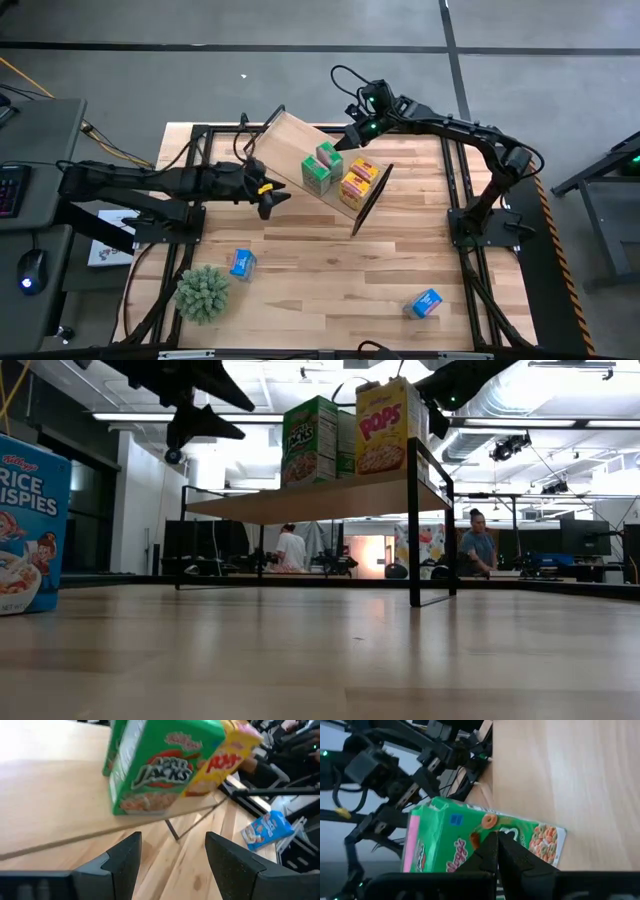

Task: Stack cereal on shelf
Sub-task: Adjust the green cereal box on the shelf, then put the right blue cereal box on the shelf

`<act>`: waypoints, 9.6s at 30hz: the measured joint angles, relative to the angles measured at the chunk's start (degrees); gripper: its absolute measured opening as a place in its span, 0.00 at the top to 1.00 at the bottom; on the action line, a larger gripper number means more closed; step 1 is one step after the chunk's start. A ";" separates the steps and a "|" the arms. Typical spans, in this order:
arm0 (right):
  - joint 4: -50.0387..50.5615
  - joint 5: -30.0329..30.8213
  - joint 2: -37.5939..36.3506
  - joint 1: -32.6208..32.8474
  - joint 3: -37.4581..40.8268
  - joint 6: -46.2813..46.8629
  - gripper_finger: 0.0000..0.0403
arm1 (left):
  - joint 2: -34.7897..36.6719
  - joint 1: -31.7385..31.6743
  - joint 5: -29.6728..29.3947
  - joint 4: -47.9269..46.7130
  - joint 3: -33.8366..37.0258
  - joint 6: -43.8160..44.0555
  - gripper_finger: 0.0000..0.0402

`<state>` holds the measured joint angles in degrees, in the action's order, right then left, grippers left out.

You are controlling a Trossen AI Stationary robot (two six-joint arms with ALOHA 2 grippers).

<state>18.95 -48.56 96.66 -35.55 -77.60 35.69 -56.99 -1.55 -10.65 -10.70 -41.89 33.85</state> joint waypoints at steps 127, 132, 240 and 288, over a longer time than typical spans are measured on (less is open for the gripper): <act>-49.78 50.35 -38.73 44.78 23.15 -0.38 0.87 | 19.29 0.83 -11.26 3.99 -0.11 -8.38 1.00; -29.02 47.61 -35.44 45.13 10.68 -4.69 0.63 | 18.19 3.24 -11.49 4.55 -0.11 -7.16 1.00; 36.47 57.82 -5.60 60.86 -27.10 -6.81 0.69 | -13.58 13.95 15.89 -10.00 -33.90 -20.51 0.25; 29.95 53.68 -4.40 54.54 -26.51 -5.73 0.46 | -24.57 13.48 14.82 -12.84 -34.07 -22.01 0.67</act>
<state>48.89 5.12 92.26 18.98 -104.12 29.95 -81.56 11.93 4.17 -23.54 -75.96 11.85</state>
